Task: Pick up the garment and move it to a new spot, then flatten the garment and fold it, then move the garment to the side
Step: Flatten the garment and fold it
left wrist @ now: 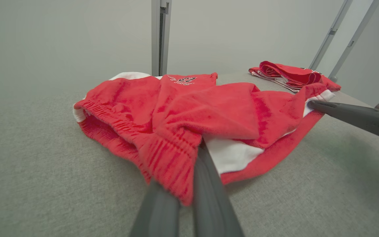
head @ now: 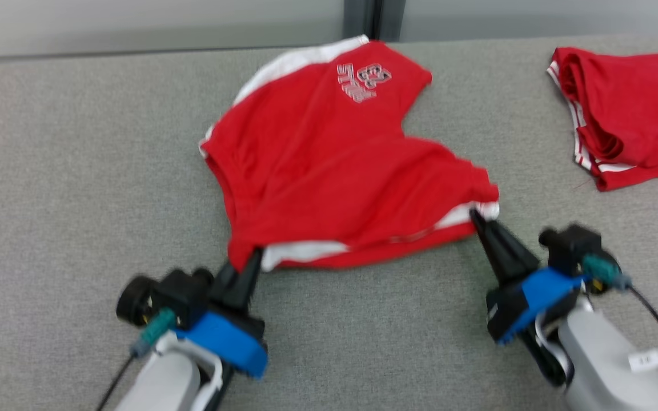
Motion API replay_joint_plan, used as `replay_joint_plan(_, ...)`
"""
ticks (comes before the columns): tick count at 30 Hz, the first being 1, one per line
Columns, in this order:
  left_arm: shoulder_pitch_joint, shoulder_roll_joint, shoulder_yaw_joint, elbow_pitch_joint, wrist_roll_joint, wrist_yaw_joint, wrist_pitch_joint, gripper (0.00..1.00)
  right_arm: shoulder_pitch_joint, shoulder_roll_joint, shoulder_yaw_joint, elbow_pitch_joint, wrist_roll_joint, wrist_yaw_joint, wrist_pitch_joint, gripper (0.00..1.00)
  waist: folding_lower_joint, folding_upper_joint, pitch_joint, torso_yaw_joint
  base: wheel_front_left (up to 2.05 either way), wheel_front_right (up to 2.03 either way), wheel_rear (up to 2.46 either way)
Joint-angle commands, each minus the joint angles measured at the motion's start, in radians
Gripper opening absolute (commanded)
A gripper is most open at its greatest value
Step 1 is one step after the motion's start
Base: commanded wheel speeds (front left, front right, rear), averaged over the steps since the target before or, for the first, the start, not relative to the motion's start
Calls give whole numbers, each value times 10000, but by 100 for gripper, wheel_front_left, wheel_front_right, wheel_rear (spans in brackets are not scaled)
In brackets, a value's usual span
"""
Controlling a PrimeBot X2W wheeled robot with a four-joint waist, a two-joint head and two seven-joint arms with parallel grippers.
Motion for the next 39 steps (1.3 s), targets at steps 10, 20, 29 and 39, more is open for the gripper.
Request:
replay_joint_plan(10,2397,-14,-126,-758,347,122,-43,0,3570,171,-1006,-1732,-139,2,35,0,3,-1,-1004,-44,0,0,0)
replay_joint_plan(20,2861,-153,-335,-1198,372,66,-43,0,4701,544,-2419,-3302,-734,2,807,0,3,-1,-1272,84,0,0,0)
replay_joint_plan(29,1561,-284,-378,-1098,275,-81,-20,0,3183,296,-2815,-3836,-1072,2,1527,0,3,-1,-859,327,0,0,0)
replay_joint_plan(39,-452,-464,-528,-237,30,-209,-3,0,696,-61,-2523,-2971,-1097,2,2234,0,3,-1,129,661,0,0,0)
